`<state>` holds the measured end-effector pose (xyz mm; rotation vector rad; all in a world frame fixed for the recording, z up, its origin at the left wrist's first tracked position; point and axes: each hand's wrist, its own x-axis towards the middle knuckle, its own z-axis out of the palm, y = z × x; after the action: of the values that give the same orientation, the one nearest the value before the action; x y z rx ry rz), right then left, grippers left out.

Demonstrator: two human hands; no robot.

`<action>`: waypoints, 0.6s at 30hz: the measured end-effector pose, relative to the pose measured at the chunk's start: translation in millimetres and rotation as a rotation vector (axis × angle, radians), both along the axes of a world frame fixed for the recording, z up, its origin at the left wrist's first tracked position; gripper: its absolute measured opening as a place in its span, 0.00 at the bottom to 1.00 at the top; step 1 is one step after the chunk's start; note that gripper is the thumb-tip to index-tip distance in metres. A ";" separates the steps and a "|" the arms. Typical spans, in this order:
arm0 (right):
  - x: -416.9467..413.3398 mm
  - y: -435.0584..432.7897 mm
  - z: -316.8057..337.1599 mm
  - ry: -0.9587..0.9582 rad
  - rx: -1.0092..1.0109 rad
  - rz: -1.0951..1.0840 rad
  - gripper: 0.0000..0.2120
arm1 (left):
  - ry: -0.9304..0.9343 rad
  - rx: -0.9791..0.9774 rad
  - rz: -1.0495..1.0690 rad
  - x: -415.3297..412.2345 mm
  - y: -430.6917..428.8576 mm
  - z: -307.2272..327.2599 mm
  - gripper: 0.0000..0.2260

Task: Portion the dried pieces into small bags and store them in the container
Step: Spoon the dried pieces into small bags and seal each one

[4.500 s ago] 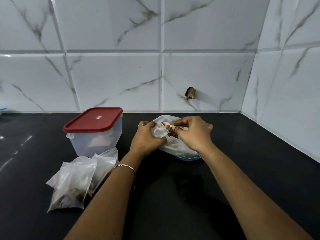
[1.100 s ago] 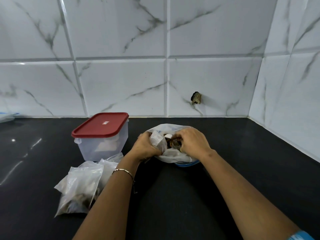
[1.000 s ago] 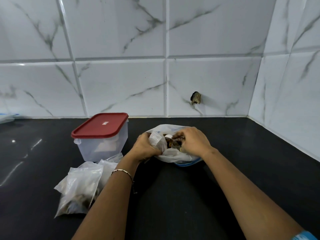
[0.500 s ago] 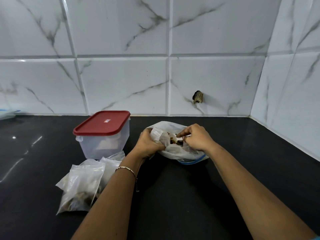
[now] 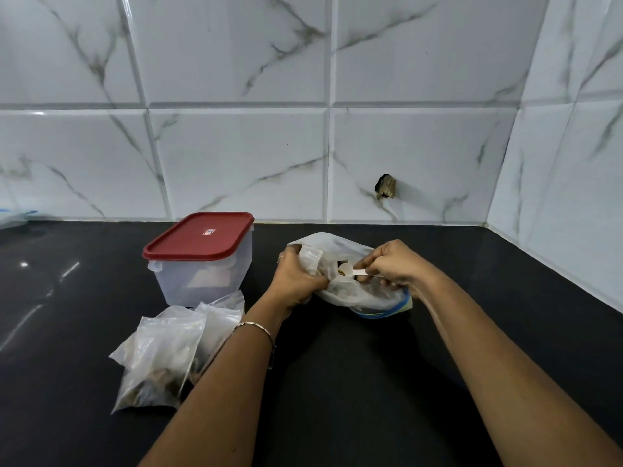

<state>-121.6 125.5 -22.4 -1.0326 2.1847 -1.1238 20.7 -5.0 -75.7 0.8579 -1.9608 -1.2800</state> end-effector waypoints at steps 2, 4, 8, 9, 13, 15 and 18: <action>0.1 1.8 -2.5 -0.090 -0.003 -0.006 0.14 | 0.029 0.009 0.001 -2.6 2.2 -0.4 0.34; 1.1 1.7 -5.4 -0.156 -0.029 -0.033 0.15 | 0.055 0.018 -0.010 -4.0 6.1 0.3 0.35; 4.3 0.1 -8.7 -0.253 -0.055 -0.084 0.15 | 0.104 0.029 -0.022 -4.9 10.2 -0.3 0.36; 5.1 0.3 -8.3 -0.263 -0.052 -0.091 0.15 | 0.107 0.031 -0.030 -4.5 10.8 0.7 0.35; 11.1 0.6 -8.5 -0.290 -0.053 -0.114 0.15 | 0.127 0.053 -0.100 -3.2 12.0 2.9 0.30; 13.3 -0.2 -10.7 -0.317 -0.092 -0.137 0.15 | 0.131 0.038 -0.124 -3.1 12.4 2.7 0.28; 14.2 -0.4 -11.9 -0.375 -0.135 -0.162 0.14 | 0.127 -0.019 -0.112 -2.4 15.4 5.2 0.28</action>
<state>-107.3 125.1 -34.3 -0.6402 1.9368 -1.4261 18.4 10.4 -70.5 0.6491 -1.9399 -1.3439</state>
